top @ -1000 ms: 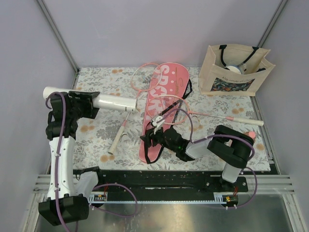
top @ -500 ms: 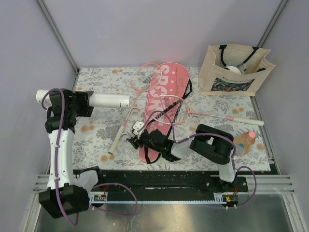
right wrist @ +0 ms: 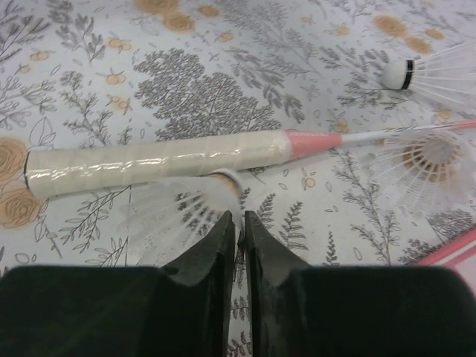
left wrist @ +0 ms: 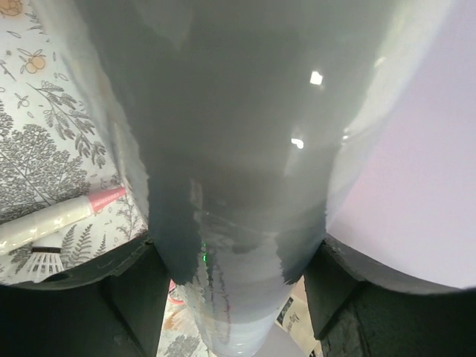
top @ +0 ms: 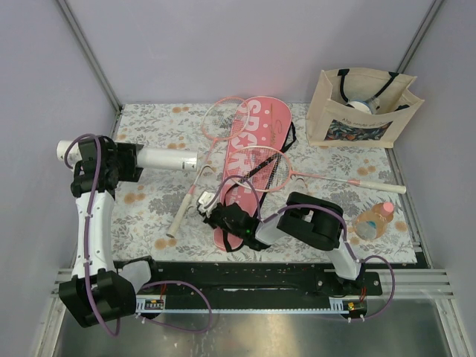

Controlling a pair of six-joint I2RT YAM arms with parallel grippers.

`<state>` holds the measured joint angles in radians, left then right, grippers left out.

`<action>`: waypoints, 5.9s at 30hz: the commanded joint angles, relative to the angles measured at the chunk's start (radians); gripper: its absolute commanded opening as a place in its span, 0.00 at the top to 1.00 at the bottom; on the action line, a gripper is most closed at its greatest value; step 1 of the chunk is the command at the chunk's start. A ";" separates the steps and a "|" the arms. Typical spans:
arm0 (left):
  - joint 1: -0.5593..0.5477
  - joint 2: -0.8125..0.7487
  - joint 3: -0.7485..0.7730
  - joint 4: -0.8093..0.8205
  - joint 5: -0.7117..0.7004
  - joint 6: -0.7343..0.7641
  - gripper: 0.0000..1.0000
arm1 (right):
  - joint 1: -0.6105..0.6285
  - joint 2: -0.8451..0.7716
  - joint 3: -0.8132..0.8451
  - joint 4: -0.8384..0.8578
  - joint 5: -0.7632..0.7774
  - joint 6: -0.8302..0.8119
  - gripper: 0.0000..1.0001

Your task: Pack up the badminton gear

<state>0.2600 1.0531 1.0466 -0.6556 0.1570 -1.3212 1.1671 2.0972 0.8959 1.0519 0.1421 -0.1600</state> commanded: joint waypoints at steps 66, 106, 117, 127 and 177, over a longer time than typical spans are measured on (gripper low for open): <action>0.009 0.056 -0.108 0.123 0.737 0.201 0.57 | 0.028 -0.786 -0.353 0.022 0.226 0.057 0.29; -0.022 0.094 -0.077 0.269 0.655 -0.001 0.59 | 0.022 -0.813 -0.333 -0.239 0.071 -0.012 0.09; 0.068 0.013 -0.074 0.252 0.524 -0.150 0.59 | -0.099 -0.751 -0.178 -0.422 0.212 0.368 0.21; 0.105 -0.028 -0.026 0.298 0.431 -0.292 0.59 | -0.208 -0.452 0.064 -0.492 0.188 0.616 0.28; 0.110 0.087 0.055 0.341 0.481 -0.334 0.60 | -0.244 0.095 0.509 -0.647 -0.064 -0.769 0.41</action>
<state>0.3676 1.1957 1.1336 -0.3420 0.6460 -1.5627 0.9283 2.1586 1.3533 0.3836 0.0849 -0.8848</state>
